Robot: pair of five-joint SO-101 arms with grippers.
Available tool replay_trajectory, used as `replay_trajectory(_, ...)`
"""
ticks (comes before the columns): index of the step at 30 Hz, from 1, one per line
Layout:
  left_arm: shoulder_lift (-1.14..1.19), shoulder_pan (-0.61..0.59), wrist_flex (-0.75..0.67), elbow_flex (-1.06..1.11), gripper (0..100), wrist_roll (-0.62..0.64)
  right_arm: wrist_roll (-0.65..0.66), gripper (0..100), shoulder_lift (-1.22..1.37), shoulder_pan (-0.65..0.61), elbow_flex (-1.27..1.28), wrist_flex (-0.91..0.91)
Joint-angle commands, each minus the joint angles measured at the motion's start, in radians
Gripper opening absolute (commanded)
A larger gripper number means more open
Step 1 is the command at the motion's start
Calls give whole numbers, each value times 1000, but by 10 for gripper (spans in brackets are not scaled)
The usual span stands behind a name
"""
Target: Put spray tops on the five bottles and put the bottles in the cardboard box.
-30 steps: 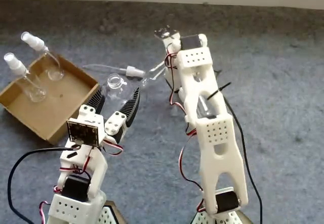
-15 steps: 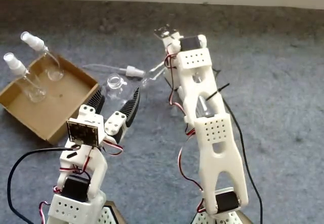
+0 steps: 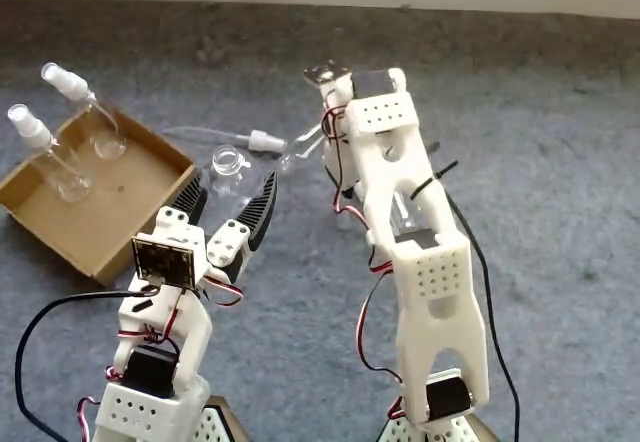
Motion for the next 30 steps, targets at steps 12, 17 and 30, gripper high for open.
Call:
replay_trajectory(12, 2, -18, 5, 24, 119, -3, 35, 138, 15, 30, -4, -67)
replay_trajectory(17, 2, -18, 5, 24, 119, -3, 38, 138, 47, 15, -2, -62)
replay_trajectory(30, -5, -13, 40, 24, 119, -3, 40, 8, 68, 25, -12, -39)
